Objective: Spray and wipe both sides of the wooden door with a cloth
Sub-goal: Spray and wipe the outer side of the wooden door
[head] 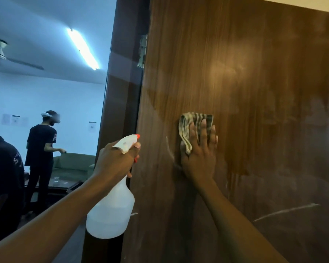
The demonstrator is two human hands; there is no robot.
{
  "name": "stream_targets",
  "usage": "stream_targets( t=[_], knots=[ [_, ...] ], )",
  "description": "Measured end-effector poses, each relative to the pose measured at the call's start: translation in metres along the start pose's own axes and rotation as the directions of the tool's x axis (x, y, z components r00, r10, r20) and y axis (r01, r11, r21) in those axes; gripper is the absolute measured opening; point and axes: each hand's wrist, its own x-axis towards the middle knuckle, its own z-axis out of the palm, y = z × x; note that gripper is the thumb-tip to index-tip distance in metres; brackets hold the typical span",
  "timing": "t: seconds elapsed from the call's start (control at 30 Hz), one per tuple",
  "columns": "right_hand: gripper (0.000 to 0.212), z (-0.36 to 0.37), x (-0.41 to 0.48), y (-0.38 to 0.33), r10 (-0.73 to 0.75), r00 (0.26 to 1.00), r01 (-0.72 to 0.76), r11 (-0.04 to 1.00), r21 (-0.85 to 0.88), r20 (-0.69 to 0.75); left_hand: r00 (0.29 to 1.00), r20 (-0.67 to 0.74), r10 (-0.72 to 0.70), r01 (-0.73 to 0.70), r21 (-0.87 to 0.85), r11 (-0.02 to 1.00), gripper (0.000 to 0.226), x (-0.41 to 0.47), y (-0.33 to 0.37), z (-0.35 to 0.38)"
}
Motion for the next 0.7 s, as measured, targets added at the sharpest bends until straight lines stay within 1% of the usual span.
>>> stream_targets(
  t=[0.03, 0.07, 0.17, 0.23, 0.3, 0.33, 0.37, 0.4, 0.47, 0.53, 0.57, 0.63, 0.7],
  knots=[
    [0.062, 0.003, 0.015, -0.016, 0.021, 1.0, -0.02, 1.0, 0.017, -0.017, 1.0, -0.004, 0.007, -0.007, -0.006, 1.0, 0.037, 0.001, 0.0, -0.002],
    [0.063, 0.007, 0.027, -0.033, 0.011, 1.0, -0.01, 1.0, 0.024, -0.025, 1.0, -0.003, 0.01, -0.01, -0.014, 1.0, 0.037, 0.002, 0.0, -0.004],
    [0.067, 0.021, 0.039, -0.064, -0.09, 0.996, 0.09, 0.996, -0.001, 0.024, 1.0, 0.005, 0.03, -0.03, -0.012, 0.999, 0.035, 0.003, -0.002, -0.01],
    [0.07, 0.026, 0.02, -0.07, -0.229, 0.97, 0.231, 0.973, -0.017, 0.075, 1.0, 0.004, 0.028, -0.028, -0.043, 0.999, 0.032, 0.002, -0.003, -0.014],
    [0.071, 0.027, -0.014, -0.062, -0.404, 0.908, 0.408, 0.913, -0.019, 0.112, 1.0, 0.006, 0.011, -0.01, -0.094, 0.996, 0.033, 0.001, -0.005, -0.019],
    [0.072, 0.025, -0.032, -0.053, -0.455, 0.883, 0.46, 0.888, -0.022, 0.115, 1.0, 0.01, 0.001, 0.0, -0.102, 0.995, 0.033, -0.001, -0.006, -0.021],
    [0.073, 0.023, -0.046, -0.042, -0.467, 0.877, 0.472, 0.881, -0.023, 0.113, 1.0, 0.018, -0.007, 0.009, -0.103, 0.995, 0.033, -0.003, -0.008, -0.023],
    [0.075, 0.02, -0.053, -0.032, -0.437, 0.894, 0.441, 0.897, -0.025, 0.1, 0.999, 0.029, -0.014, 0.017, -0.104, 0.994, 0.032, -0.004, -0.009, -0.025],
    [0.079, 0.013, -0.045, -0.025, -0.279, 0.956, 0.283, 0.959, -0.03, 0.084, 0.999, 0.049, -0.022, 0.028, -0.11, 0.994, 0.031, -0.005, -0.013, -0.029],
    [0.071, 0.011, -0.015, -0.041, -0.098, 0.994, 0.098, 0.995, -0.006, 0.048, 0.998, 0.049, -0.031, 0.036, -0.096, 0.995, 0.033, -0.005, -0.015, -0.035],
    [0.068, 0.011, 0.003, -0.056, -0.044, 0.999, 0.044, 0.999, 0.018, 0.026, 0.998, 0.045, -0.036, 0.04, -0.085, 0.996, 0.032, -0.004, -0.016, -0.036],
    [0.066, 0.017, 0.031, -0.088, -0.03, 0.999, 0.029, 0.999, 0.038, 0.015, 0.999, 0.039, -0.033, 0.036, -0.08, 0.996, 0.029, -0.006, -0.016, -0.038],
    [0.068, 0.026, 0.04, -0.11, -0.105, 0.994, 0.105, 0.994, 0.012, 0.036, 0.999, 0.034, -0.016, 0.019, -0.099, 0.995, 0.025, -0.008, -0.014, -0.038]
  ],
)
